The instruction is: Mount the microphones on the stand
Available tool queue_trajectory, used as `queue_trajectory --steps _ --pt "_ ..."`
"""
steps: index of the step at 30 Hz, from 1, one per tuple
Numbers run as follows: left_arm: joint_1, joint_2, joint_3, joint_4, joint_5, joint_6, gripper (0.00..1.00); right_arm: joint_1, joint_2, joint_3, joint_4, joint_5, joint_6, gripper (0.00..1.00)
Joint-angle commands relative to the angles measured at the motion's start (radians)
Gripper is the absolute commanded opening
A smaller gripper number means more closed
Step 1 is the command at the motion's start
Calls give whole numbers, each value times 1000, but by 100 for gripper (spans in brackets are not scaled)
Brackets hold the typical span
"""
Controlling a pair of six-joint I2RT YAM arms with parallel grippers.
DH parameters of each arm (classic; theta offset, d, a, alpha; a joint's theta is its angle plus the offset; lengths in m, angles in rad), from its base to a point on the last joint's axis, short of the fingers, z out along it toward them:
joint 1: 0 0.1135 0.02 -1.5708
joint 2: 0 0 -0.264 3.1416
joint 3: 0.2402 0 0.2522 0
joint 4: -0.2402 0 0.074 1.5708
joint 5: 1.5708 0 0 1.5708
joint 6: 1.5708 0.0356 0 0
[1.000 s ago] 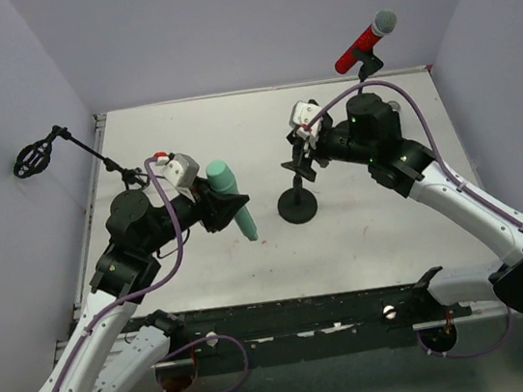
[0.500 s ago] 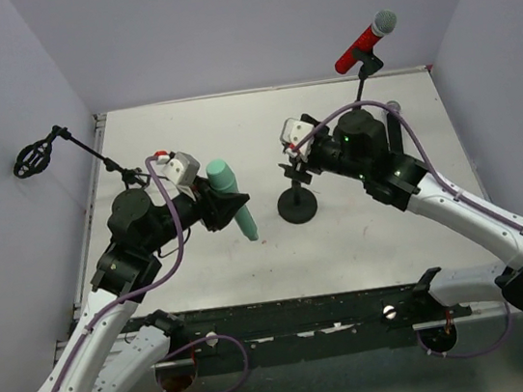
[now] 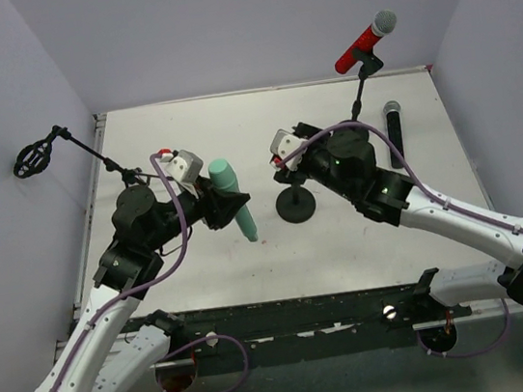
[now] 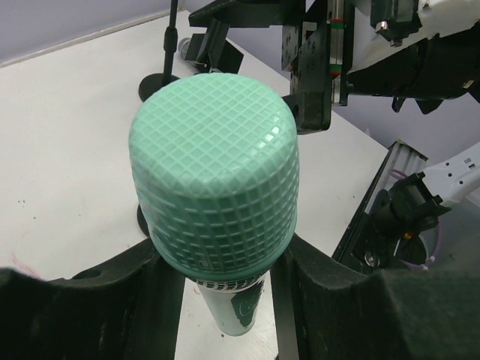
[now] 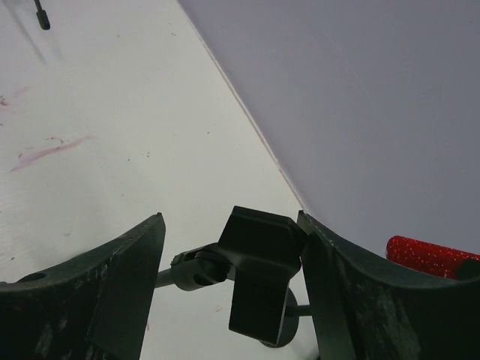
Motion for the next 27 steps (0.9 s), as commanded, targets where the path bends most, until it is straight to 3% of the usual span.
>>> queue_trajectory --steps 1,10,18,27 --pt "-3 10 26 7 -14 9 0 2 -8 26 20 58 37 78" --pt "-3 -5 19 -5 -16 10 0 -1 -22 55 -11 63 33 78" --pt "-3 1 18 1 -10 1 0 -4 -19 20 16 81 -29 53" --pt "-3 1 19 -5 -10 7 0 -2 -16 -31 38 129 -127 38"
